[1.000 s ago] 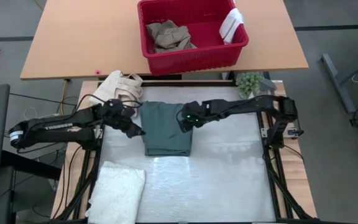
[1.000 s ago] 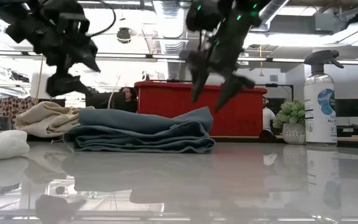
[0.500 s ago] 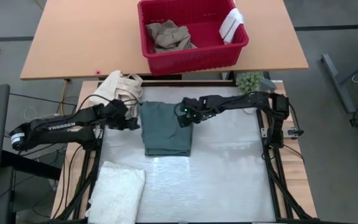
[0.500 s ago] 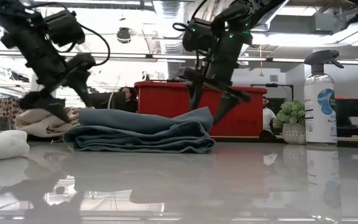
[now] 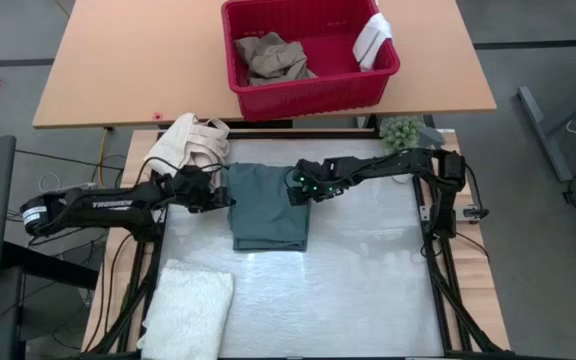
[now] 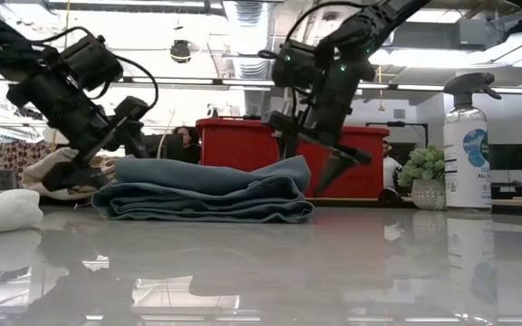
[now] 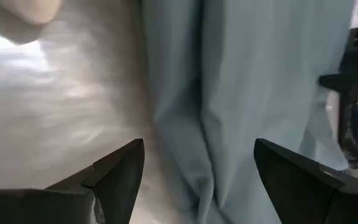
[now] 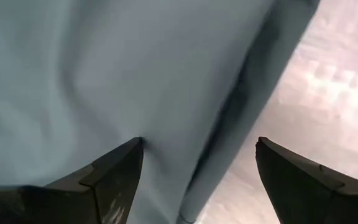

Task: Fold Laundry from Bin
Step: Fold the blue pants, then stack the blue pants on top of the white shirt

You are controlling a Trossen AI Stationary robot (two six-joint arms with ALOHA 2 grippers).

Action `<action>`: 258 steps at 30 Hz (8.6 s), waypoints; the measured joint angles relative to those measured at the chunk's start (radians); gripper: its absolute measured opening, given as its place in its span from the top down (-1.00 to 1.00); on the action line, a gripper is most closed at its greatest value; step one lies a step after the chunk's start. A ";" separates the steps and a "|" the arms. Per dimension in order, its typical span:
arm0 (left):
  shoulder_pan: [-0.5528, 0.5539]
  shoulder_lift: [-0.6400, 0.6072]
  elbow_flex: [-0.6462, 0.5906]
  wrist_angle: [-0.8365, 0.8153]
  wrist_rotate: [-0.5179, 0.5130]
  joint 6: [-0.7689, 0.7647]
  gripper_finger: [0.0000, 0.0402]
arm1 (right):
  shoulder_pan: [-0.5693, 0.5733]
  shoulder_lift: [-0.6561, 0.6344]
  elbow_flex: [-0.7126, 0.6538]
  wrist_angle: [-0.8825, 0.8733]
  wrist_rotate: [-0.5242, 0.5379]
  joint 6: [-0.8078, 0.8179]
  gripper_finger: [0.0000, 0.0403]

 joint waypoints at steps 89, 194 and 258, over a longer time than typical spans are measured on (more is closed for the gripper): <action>-0.115 0.404 0.264 -0.073 -0.121 0.149 -0.45 | -0.006 0.038 -0.026 -0.012 -0.115 0.002 -0.66; -0.338 -0.407 0.288 -0.373 -0.041 -0.245 0.85 | 0.307 -0.064 0.375 0.098 0.138 0.215 0.69; -1.786 -0.039 0.684 -0.950 -0.530 -1.280 0.85 | 0.562 0.444 0.858 0.474 -0.067 0.366 0.69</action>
